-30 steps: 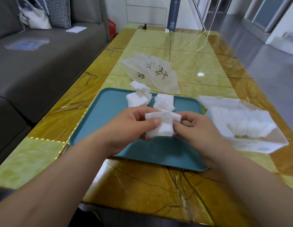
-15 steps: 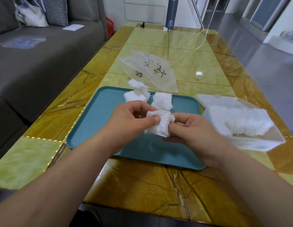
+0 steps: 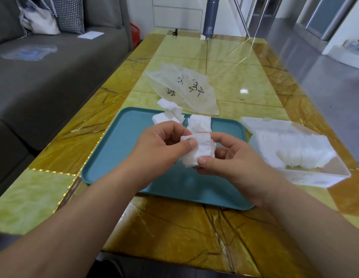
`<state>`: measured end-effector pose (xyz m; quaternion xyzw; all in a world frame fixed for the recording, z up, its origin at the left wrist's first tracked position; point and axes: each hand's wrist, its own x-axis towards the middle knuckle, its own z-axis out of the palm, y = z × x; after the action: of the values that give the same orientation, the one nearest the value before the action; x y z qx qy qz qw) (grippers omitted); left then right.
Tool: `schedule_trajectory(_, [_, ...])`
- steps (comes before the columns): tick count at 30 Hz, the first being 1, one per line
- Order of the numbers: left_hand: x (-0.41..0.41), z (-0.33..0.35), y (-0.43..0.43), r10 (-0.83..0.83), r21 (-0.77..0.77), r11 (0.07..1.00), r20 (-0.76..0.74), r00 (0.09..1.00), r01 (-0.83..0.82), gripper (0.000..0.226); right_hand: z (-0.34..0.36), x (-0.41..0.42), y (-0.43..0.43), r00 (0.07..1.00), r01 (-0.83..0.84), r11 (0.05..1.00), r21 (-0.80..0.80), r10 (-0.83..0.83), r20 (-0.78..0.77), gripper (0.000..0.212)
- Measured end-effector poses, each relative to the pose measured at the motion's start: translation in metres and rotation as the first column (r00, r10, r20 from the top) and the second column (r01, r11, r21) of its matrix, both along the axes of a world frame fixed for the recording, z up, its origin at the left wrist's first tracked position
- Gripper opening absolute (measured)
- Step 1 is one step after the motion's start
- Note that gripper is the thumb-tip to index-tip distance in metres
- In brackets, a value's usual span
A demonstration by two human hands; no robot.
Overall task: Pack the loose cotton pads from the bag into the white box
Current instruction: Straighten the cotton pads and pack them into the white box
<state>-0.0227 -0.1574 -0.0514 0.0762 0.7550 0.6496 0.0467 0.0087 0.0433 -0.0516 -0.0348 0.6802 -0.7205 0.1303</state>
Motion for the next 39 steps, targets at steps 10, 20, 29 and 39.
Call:
schedule_trajectory(10, [-0.005,0.012,-0.011,0.09,0.224,0.97,0.047,0.995,-0.098,0.004,-0.003,-0.004,0.002,0.99,0.128,0.99,-0.052,-0.124,0.071,0.053])
schedule_trajectory(20, [0.002,0.007,0.001,-0.032,0.039,0.999,0.023,0.999,0.031,0.008,0.003,0.001,-0.001,0.999,0.036,0.999,0.023,-0.036,0.016,0.045])
schedule_trajectory(29, [0.0,0.0,0.001,0.016,-0.08,0.996,-0.089,0.996,-0.024,0.009,0.008,0.002,-0.002,0.996,-0.038,0.991,-0.125,0.048,0.079,0.042])
schedule_trajectory(39, [0.001,-0.01,-0.001,-0.137,-0.47,0.879,-0.088,0.987,0.08,0.028,-0.012,-0.002,-0.002,0.984,0.127,0.885,0.448,-0.056,-0.168,0.041])
